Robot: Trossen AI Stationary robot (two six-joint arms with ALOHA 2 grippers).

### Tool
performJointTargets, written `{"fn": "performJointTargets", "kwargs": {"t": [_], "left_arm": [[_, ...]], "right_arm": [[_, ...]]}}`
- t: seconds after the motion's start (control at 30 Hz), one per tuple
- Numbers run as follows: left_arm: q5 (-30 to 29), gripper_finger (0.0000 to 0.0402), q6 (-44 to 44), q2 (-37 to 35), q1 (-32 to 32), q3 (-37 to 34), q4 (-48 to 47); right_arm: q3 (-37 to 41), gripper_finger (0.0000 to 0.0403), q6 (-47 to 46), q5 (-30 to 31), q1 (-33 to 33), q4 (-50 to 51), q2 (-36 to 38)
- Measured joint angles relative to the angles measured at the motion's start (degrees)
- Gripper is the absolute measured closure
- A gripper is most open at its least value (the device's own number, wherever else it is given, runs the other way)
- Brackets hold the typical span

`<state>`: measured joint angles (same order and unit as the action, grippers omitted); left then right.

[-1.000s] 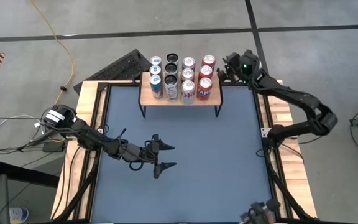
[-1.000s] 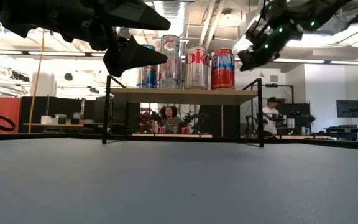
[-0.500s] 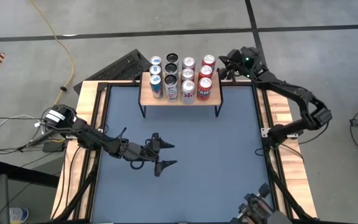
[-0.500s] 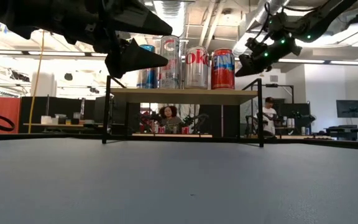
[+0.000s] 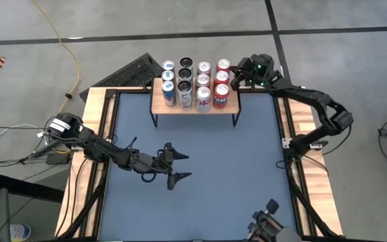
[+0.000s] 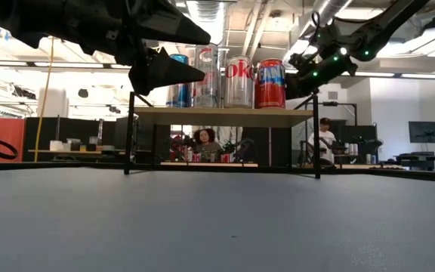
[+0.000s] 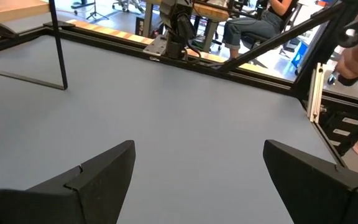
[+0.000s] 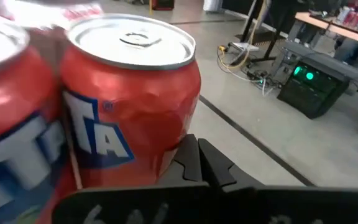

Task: Place canned beverage on shelf
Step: Put the orange soda can on the shelf aligned with the other orange soda can

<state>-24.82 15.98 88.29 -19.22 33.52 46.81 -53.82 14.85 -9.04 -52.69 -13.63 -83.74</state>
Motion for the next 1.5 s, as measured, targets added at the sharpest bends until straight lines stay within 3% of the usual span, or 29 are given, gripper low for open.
{"fn": "performJointTargets", "kwargs": {"t": [0.5,0.87,1.1,1.33,1.5], "left_arm": [[0.0,0.0058,-0.1,0.0,0.1,0.0,-0.7],[0.0,0.0058,0.6,0.0,0.1,0.0,-0.8],[0.0,0.0058,1.6,0.0,0.1,0.0,0.3],[0.6,0.0058,2.8,0.0,0.1,0.0,0.3],[0.6,0.0058,2.9,0.0,0.1,0.0,0.3]], "right_arm": [[0.0,0.0403,0.2,0.0,0.4,0.3,2.2],[0.4,0.0403,3.4,0.1,5.7,26.5,21.2],[6.1,0.0403,0.2,4.9,14.9,26.1,25.8],[8.0,0.0403,-0.5,10.3,21.9,21.6,23.0],[8.1,0.0403,-0.6,10.8,24.0,18.7,20.8]]}}
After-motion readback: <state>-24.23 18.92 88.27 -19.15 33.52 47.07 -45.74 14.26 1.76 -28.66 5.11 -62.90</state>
